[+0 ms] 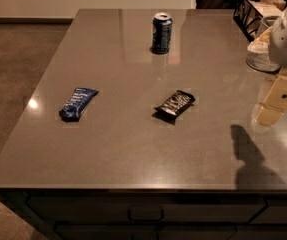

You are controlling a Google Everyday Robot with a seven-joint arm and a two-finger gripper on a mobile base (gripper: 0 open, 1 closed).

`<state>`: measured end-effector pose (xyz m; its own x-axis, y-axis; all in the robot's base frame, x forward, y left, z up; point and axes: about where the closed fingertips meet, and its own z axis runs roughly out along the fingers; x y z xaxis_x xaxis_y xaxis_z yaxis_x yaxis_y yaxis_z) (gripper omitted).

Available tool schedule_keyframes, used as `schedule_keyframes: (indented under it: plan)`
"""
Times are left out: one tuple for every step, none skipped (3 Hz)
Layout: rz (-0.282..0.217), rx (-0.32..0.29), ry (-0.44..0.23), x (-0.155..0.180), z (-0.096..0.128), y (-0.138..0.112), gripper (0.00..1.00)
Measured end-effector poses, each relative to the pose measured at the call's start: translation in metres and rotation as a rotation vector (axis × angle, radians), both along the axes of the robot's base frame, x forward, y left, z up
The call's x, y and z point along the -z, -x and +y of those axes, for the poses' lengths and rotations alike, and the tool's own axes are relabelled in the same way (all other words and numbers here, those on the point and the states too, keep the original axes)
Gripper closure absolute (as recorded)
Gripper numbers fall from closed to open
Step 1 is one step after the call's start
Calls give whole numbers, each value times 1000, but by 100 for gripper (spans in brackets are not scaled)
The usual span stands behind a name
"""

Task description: Pick pepsi can

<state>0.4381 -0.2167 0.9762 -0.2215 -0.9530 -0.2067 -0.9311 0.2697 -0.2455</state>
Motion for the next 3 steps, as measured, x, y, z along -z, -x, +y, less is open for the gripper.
schedule_keyframes:
  plan:
    - [0,0,0,0,0,0,0]
    - [-8,11,-29,0,9,-15,0]
    - [3,29,-89,1,27,-43,0]
